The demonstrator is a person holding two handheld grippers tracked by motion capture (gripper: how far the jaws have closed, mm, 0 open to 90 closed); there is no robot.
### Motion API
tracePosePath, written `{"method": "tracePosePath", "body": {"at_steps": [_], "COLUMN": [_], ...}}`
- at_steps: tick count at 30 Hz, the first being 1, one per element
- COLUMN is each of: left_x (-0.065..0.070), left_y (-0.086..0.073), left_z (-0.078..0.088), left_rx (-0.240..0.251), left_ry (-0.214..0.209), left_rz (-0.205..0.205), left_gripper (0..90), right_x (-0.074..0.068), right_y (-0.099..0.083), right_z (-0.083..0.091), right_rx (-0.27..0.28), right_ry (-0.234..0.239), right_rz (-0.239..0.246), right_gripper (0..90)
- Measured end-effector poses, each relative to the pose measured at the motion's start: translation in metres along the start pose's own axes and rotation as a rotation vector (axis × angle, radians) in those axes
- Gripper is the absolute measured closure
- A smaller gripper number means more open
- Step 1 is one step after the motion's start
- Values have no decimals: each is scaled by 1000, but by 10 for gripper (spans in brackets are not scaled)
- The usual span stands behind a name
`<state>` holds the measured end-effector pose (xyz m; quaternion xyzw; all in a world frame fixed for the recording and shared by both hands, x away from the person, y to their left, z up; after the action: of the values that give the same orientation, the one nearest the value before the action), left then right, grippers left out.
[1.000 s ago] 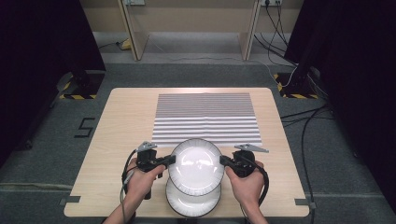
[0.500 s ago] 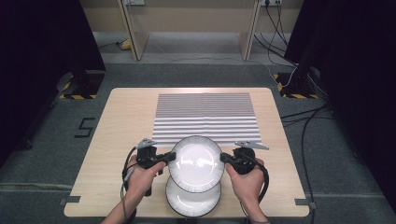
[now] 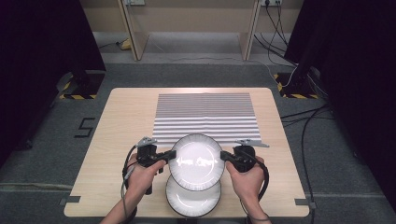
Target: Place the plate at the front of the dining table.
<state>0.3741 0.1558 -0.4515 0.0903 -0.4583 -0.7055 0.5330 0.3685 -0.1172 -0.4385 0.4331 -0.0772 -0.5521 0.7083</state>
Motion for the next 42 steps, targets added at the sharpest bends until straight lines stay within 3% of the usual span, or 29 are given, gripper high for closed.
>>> {"method": "tracePosePath", "body": {"at_steps": [42], "left_x": [-1], "left_y": [21], "left_z": [-1], "left_rx": [31], "left_ry": [8], "left_rz": [4], "left_gripper": [851], "right_x": [-1], "right_y": [21], "right_z": [-1], "right_rx": [25], "right_ry": [-7], "right_rz": [-6], "right_gripper": [858]}}
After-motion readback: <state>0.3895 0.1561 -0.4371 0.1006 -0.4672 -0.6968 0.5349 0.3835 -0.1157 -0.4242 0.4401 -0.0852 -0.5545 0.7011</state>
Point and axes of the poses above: each handheld gripper's, and its own axes: z roughly backward along the jaws, y roughly out of its top, x roughly to its right, the point moved 3 cm from there along -z, roughly forward along the jaws, and after that the axes turned 4 degrees about y, right-handed, at the moved point
